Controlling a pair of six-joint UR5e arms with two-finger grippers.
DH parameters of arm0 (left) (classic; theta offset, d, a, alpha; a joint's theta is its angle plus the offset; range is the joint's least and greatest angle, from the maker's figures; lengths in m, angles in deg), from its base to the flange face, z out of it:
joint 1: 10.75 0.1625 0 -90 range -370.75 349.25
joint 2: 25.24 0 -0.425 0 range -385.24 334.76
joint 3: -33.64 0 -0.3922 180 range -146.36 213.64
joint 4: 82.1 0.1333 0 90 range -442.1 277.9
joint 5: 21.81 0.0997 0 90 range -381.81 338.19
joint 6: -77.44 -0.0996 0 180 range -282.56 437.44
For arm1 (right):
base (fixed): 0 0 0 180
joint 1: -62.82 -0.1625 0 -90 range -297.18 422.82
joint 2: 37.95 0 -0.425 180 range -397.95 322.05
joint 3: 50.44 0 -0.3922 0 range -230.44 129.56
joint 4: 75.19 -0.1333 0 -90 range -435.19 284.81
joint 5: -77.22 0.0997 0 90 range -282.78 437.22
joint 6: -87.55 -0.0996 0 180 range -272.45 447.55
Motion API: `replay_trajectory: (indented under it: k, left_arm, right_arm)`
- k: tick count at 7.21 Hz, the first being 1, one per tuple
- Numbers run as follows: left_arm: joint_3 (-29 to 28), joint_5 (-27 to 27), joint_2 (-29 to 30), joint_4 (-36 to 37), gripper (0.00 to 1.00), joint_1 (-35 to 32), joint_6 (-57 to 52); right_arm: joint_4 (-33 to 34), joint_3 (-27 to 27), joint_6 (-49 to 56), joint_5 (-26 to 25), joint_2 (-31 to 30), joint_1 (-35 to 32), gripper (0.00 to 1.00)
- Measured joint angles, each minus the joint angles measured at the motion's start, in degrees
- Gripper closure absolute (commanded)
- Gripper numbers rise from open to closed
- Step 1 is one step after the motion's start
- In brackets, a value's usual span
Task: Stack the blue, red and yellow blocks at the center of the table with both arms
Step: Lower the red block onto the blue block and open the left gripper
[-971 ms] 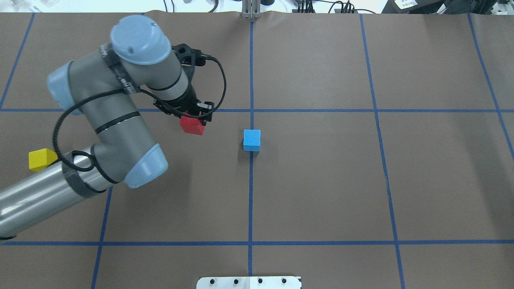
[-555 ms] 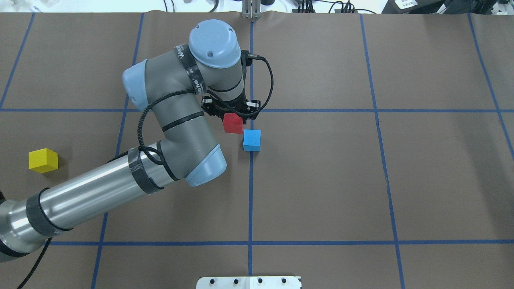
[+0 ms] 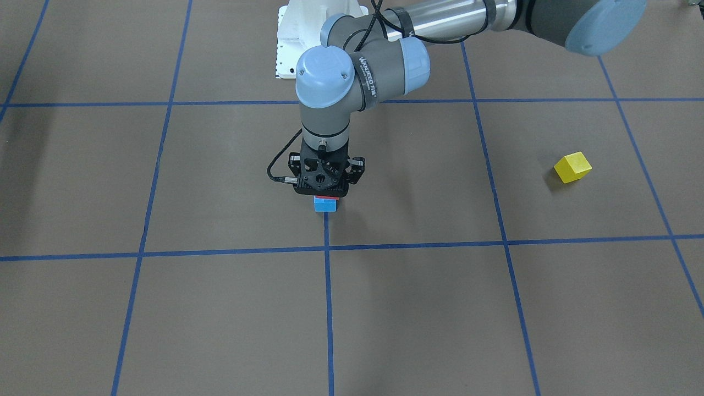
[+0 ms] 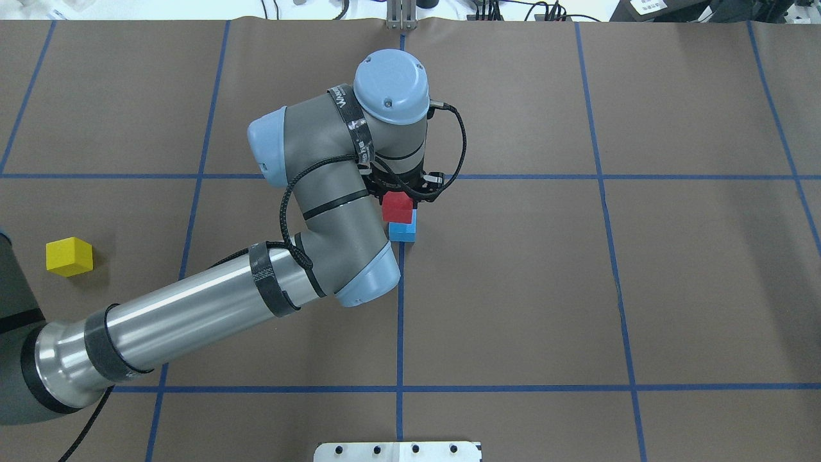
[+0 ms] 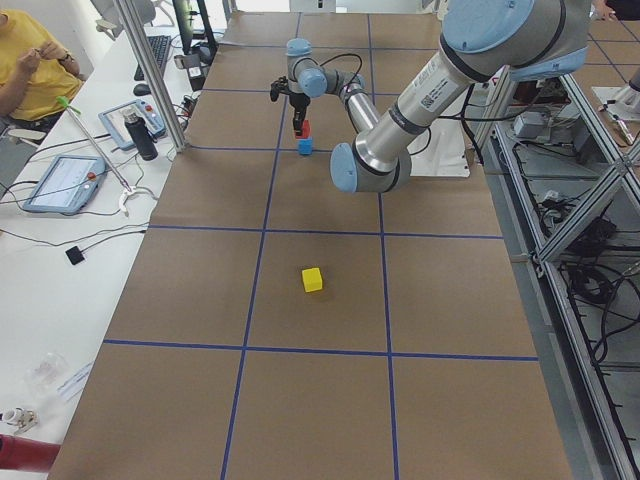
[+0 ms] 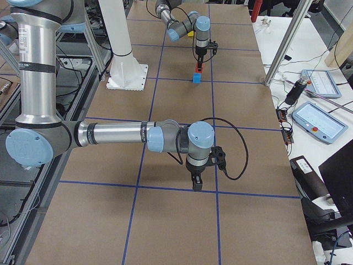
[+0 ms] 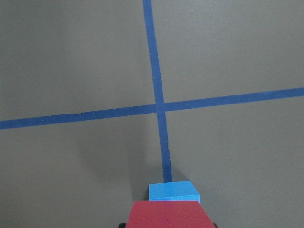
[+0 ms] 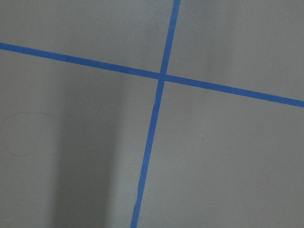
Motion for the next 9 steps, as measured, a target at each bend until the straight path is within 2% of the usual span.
replay_trajectory:
  k: [1, 3, 4, 6, 8, 9]
  left_arm:
    - [-0.2, 0.8, 0.0, -0.2, 0.78, 0.6, -0.1]
    - [-0.4, 1.4, 0.1, -0.4, 0.75, 0.9, -0.1]
    - [-0.4, 1.4, 0.1, -0.4, 0.70, 1.0, -0.2]
    - [-0.4, 1.4, 0.1, -0.5, 0.45, 1.0, -0.2]
    - [-0.5, 1.4, 0.0, -0.6, 0.28, 1.0, -0.2]
    - [-0.5, 1.4, 0.0, -0.7, 0.11, 1.0, -0.2]
  right_arm:
    - [0.0, 0.0, 0.0, 0.0, 0.0, 0.0, 0.00]
    - [0.1, 0.0, 0.0, 0.0, 0.0, 0.0, 0.00]
    - [0.1, 0.0, 0.0, 0.0, 0.0, 0.0, 0.00]
    - [0.0, 0.0, 0.1, 0.0, 0.0, 0.0, 0.00]
    - [0.0, 0.0, 0.0, 0.0, 0.0, 0.0, 0.00]
    - [0.0, 0.0, 0.0, 0.0, 0.0, 0.0, 0.00]
